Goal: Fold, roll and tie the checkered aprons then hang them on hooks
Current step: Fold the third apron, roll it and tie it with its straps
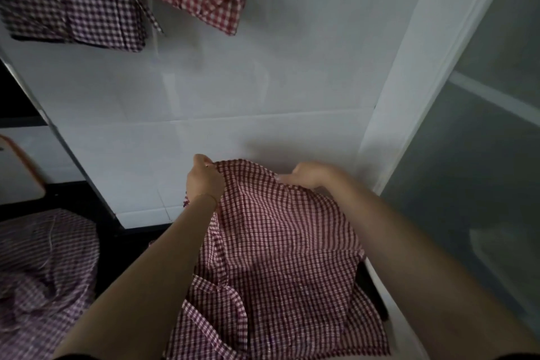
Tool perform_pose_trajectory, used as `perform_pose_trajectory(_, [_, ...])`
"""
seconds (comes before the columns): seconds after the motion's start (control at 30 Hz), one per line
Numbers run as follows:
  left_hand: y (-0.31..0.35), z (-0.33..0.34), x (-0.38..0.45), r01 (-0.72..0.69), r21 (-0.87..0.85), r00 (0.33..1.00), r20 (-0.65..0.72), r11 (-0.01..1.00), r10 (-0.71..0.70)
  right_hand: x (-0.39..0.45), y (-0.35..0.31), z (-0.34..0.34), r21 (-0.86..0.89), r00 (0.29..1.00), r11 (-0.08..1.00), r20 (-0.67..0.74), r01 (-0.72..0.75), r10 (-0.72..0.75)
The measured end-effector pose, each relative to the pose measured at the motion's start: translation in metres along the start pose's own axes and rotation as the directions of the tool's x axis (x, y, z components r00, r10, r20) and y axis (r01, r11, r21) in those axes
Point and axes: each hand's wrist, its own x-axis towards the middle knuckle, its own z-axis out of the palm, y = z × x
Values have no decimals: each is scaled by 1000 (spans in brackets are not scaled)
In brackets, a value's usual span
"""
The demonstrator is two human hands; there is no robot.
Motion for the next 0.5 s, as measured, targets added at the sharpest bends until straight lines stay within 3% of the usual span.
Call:
perform_pose_trajectory(0.1, [2, 7, -5, -24, 2, 1000, 2, 1000, 24, 2, 1, 7, -58, 999, 997, 3, -53, 53])
perform_pose_trajectory(0.23, [-1, 11, -8, -16, 18, 998, -60, 1000, 17, -4, 6, 16, -144, 952, 958, -220, -249, 214])
perform_pose_trajectory(0.37, [-4, 21, -15, -7, 45, 1000, -30, 999, 8, -2, 6, 13, -148, 919, 932, -278, -330, 281])
perform_pose_trajectory(0.43, [-7, 23, -15, 23, 41, 999, -26, 999, -22, -3, 5, 7, -161, 872, 932, -432, -326, 231])
perform_pose_trajectory(0.5, [-9, 21, -11, 54, 25, 998, -32, 998, -53, -6, 7, 1, -174, 764, 946, -637, -273, 104])
